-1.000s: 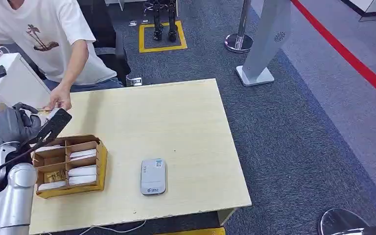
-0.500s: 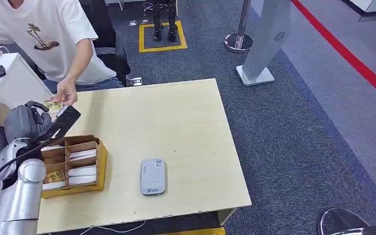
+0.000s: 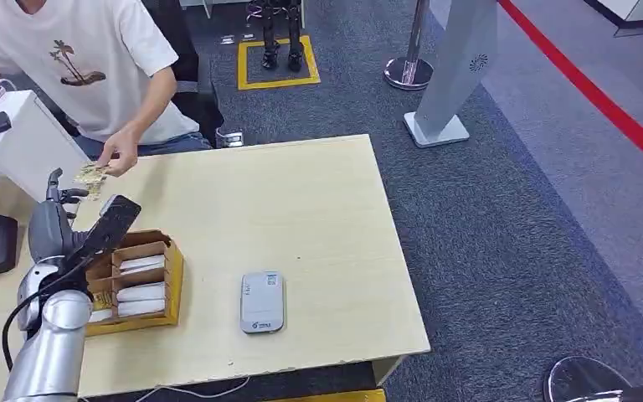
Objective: Pass the card to the sensor for recognition and then transmit it.
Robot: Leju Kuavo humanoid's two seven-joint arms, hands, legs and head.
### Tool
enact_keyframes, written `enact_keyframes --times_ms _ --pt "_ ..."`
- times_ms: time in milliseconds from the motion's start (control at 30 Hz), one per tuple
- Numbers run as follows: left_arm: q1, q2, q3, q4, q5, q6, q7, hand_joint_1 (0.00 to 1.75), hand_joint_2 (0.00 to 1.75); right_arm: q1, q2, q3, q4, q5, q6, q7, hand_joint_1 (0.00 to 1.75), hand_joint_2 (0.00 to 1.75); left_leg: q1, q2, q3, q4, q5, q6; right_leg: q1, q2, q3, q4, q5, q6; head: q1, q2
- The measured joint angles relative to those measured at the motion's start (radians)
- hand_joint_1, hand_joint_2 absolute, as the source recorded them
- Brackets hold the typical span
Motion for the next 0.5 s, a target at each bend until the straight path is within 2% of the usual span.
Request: enact_keyframes --times_ms 167,500 --pt "0.031 -0.002 0.002 -0.029 0.026 0.006 -0.018 0.0 0.0 0.001 -0.001 0.0 0.0 -0.004 -0.002 0.001 0.0 0.0 0.0 0.0 0.0 0.0 0.0 0.0 0.0 0.0 0.0 0.0 0.0 0.0 0.0 0.0" --pt "0.126 -0.003 0.011 -0.167 0.113 0.033 -0.083 0.0 0.0 0.004 -0.001 -0.011 0.0 -0.042 -0.006 -0.013 0.0 0.0 0.0 -0.001 0.0 0.0 0.0 0.0 0.0 -0.001 0.0 0.0 0.0 0.0 0.0 0.0"
